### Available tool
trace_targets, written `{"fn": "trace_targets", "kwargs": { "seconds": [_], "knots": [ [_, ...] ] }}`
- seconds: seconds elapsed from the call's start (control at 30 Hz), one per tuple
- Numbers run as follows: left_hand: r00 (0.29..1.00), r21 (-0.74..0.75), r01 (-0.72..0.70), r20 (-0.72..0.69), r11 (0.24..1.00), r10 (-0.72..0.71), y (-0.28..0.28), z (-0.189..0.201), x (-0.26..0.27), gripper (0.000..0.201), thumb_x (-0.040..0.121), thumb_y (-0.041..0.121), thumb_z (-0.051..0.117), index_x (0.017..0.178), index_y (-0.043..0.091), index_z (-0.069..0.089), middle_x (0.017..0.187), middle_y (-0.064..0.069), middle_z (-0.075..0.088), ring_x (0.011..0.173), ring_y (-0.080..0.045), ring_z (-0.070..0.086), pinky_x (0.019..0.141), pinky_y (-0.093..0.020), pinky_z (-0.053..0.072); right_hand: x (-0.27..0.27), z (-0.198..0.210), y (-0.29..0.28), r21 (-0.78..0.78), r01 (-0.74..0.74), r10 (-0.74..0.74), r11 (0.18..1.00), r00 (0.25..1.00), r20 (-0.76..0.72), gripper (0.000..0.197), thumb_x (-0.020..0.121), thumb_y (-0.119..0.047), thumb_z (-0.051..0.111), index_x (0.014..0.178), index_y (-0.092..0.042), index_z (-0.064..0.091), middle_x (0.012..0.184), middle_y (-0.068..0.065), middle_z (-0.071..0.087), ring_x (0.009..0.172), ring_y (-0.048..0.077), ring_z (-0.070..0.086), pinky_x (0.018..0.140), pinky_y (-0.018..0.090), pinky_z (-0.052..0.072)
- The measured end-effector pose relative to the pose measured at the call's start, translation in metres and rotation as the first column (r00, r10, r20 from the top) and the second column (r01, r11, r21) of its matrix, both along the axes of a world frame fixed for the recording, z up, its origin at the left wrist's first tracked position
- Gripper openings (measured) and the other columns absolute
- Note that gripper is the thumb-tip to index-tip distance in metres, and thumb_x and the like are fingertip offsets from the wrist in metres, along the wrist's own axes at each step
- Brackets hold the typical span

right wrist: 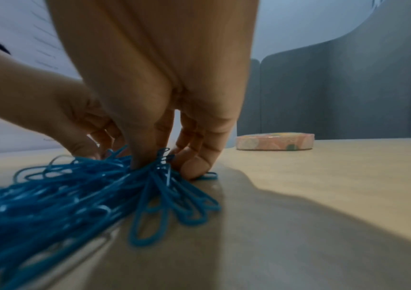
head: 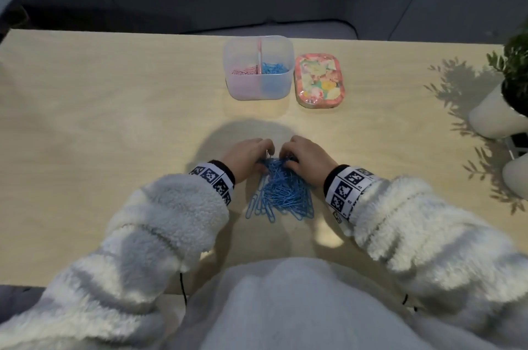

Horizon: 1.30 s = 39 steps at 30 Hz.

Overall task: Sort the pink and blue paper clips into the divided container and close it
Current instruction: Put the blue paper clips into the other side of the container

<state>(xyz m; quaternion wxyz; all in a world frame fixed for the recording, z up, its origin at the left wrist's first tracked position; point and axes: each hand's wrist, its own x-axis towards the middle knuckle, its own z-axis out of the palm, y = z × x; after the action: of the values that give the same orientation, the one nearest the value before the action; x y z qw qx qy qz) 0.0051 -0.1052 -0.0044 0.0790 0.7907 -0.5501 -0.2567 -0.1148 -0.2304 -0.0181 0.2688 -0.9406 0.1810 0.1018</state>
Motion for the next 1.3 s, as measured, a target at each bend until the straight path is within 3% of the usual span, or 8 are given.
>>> {"fn": "trace_targets", "kwargs": {
  "seconds": [0.17, 0.33, 0.57, 0.63, 0.8, 0.97, 1.13, 1.3],
  "knots": [
    [0.975, -0.073, -0.175, -0.151, 0.982, 0.162, 0.0, 0.001, 0.008, 0.022, 0.078, 0.01, 0.069, 0.098, 0.008, 0.06, 0.099, -0.01, 0.066, 0.09, -0.027, 0.062, 0.082, -0.038, 0.052, 0.005, 0.005, -0.009, 0.099, 0.058, -0.059, 0.993, 0.998, 0.011, 0.012, 0.084, -0.012, 0.062, 0.095, -0.006, 0.064, 0.1, 0.011, 0.065, 0.09, 0.024, 0.057, 0.077, 0.028, 0.04],
    [0.925, -0.097, -0.277, -0.297, 0.956, 0.238, 0.009, -0.001, 0.021, 0.018, 0.075, 0.01, 0.073, 0.087, 0.015, 0.06, 0.084, 0.0, 0.059, 0.078, -0.02, 0.059, 0.077, -0.035, 0.052, 0.017, 0.035, -0.042, 0.205, 0.075, -0.087, 0.976, 0.995, 0.049, 0.013, 0.081, -0.005, 0.067, 0.073, -0.014, 0.062, 0.066, -0.002, 0.054, 0.059, 0.012, 0.046, 0.059, 0.024, 0.036],
    [0.88, -0.174, -0.355, -0.394, 0.919, 0.265, 0.006, 0.007, 0.033, 0.019, 0.075, 0.005, 0.073, 0.082, 0.015, 0.058, 0.078, 0.001, 0.06, 0.07, -0.014, 0.057, 0.065, -0.013, 0.044, 0.085, 0.077, -0.101, 0.217, 0.345, -0.387, 0.913, 0.9, 0.201, 0.02, 0.078, -0.012, 0.071, 0.065, -0.019, 0.057, 0.06, -0.005, 0.054, 0.052, 0.008, 0.05, 0.06, 0.026, 0.045],
    [0.878, -0.198, -0.366, -0.397, 0.909, 0.267, 0.0, 0.015, 0.037, 0.019, 0.076, 0.005, 0.072, 0.082, 0.015, 0.057, 0.076, 0.001, 0.059, 0.065, -0.009, 0.055, 0.061, -0.007, 0.043, 0.107, 0.08, -0.108, 0.246, 0.423, -0.472, 0.872, 0.86, 0.193, 0.015, 0.078, -0.013, 0.071, 0.068, -0.015, 0.06, 0.06, -0.002, 0.057, 0.05, 0.012, 0.055, 0.062, 0.032, 0.051],
    [0.881, -0.315, -0.411, -0.377, 0.856, 0.284, -0.029, 0.036, 0.056, 0.018, 0.075, 0.005, 0.073, 0.081, 0.015, 0.059, 0.074, 0.003, 0.058, 0.063, -0.004, 0.053, 0.059, -0.005, 0.041, 0.137, 0.075, -0.106, 0.404, 0.511, -0.596, 0.759, 0.795, 0.115, 0.015, 0.082, 0.0, 0.065, 0.07, -0.007, 0.057, 0.067, 0.005, 0.056, 0.046, 0.011, 0.056, 0.053, 0.025, 0.054],
    [0.85, -0.37, -0.498, -0.386, 0.784, 0.358, -0.072, 0.05, 0.077, 0.035, 0.074, -0.004, 0.063, 0.066, 0.027, 0.049, 0.061, 0.011, 0.047, 0.047, 0.008, 0.046, 0.055, -0.01, 0.037, 0.121, 0.07, -0.103, 0.539, 0.494, -0.67, 0.682, 0.718, 0.19, 0.016, 0.087, 0.006, 0.05, 0.097, 0.001, 0.061, 0.077, 0.009, 0.057, 0.049, 0.011, 0.055, 0.041, 0.02, 0.05],
    [0.911, -0.361, -0.409, -0.117, 0.838, 0.395, -0.113, 0.062, 0.087, 0.018, 0.077, 0.003, 0.057, 0.091, 0.013, 0.059, 0.077, 0.002, 0.054, 0.075, -0.018, 0.05, 0.076, -0.029, 0.045, 0.07, 0.073, -0.083, 0.61, 0.485, -0.713, 0.627, 0.673, 0.198, 0.022, 0.087, 0.008, 0.044, 0.081, -0.003, 0.062, 0.067, 0.008, 0.059, 0.039, 0.004, 0.053, 0.039, 0.017, 0.044],
    [0.93, -0.266, -0.349, 0.018, 0.899, 0.366, -0.132, 0.064, 0.088, 0.028, 0.082, 0.01, 0.065, 0.109, 0.006, 0.057, 0.111, -0.013, 0.064, 0.103, -0.03, 0.059, 0.09, -0.035, 0.046, 0.02, 0.053, -0.066, 0.491, 0.4, -0.53, 0.774, 0.834, 0.156, 0.022, 0.088, 0.004, 0.041, 0.092, 0.002, 0.063, 0.076, 0.006, 0.063, 0.045, 0.0, 0.055, 0.038, 0.018, 0.042]
  ]
}}
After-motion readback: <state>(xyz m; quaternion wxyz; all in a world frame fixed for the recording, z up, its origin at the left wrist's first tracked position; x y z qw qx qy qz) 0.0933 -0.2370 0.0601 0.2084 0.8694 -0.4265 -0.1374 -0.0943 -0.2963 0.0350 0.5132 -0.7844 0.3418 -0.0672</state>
